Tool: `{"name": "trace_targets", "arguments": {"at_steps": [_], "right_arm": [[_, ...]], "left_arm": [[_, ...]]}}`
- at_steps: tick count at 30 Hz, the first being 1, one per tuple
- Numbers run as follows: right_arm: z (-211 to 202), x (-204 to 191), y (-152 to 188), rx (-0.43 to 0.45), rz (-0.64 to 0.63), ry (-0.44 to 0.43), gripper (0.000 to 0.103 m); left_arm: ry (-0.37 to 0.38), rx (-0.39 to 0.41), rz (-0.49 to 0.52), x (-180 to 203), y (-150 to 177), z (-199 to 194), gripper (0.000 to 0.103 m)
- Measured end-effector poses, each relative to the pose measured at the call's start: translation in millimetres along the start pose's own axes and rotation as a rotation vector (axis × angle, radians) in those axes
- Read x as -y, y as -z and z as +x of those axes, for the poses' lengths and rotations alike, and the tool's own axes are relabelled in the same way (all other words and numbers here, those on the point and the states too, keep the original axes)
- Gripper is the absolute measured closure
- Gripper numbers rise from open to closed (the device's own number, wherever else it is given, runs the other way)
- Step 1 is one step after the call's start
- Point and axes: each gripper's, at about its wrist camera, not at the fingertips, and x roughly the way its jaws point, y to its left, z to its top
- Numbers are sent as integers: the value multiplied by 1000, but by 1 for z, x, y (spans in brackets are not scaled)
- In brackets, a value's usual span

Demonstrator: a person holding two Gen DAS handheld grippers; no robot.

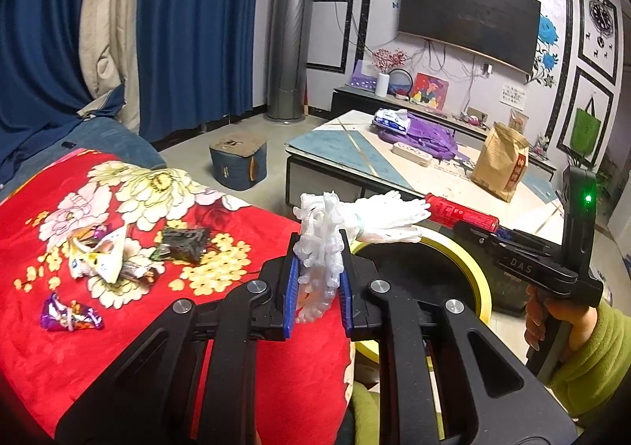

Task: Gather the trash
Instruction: 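Carry the white foam net and red can over the trash bin, then open both tools to drop foam net and red can into the bin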

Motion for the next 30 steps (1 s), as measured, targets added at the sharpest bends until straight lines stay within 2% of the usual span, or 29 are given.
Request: {"name": "trace_targets", "arguments": {"at_steps": [12, 30], "right_arm": [[5, 33, 11, -28, 54, 46, 72], [23, 63, 27, -127, 130, 41, 72]], "left_arm": [[30, -57, 55, 28, 8, 36, 91], [24, -156, 144, 58, 28, 79, 91]]}}
